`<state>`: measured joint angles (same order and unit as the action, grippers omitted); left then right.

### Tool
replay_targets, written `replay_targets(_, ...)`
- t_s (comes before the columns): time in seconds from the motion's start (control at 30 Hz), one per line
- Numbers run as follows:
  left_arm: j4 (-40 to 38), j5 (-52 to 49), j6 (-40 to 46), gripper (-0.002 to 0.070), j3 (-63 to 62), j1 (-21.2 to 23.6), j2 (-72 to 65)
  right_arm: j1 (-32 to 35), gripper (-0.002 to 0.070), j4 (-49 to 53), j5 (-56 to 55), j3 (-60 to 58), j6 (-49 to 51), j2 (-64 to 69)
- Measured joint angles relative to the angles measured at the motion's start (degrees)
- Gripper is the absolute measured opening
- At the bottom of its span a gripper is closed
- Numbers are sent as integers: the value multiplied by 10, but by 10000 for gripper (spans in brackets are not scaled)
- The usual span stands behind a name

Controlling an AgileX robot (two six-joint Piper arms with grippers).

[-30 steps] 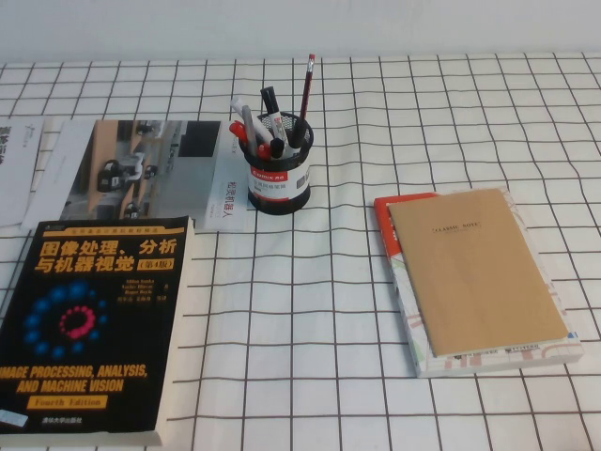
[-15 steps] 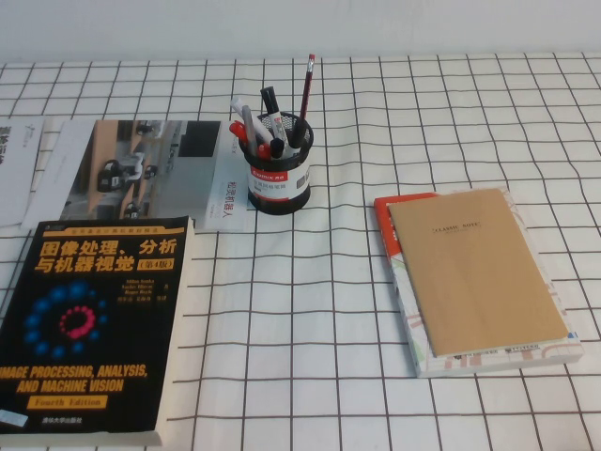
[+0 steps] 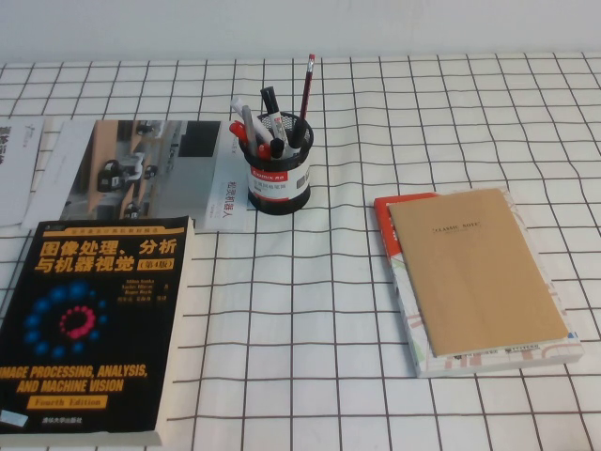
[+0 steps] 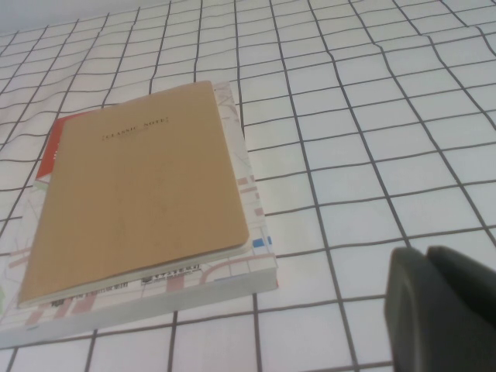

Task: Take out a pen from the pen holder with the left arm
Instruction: 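Take a marker out of the pen holder and lay it on the table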

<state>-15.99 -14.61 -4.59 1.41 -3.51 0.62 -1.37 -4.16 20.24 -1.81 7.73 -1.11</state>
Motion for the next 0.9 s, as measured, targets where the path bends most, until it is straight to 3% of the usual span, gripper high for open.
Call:
replay_targets(0.1,-127,58,-29,-4,0,0,0,0,-16,0,0,0,0,0)
replay_targets(0.2,-166,94,-32,-4,0,0,0,0,-16,0,0,0,0,0)
replay_targets(0.57,-181,117,-17,-4,-20,0,0,0,-16,0,0,0,0,0)
replay_targets(0.9,-138,46,185,-4,-212,0,-145,0,-17,0,0,0,0,0)
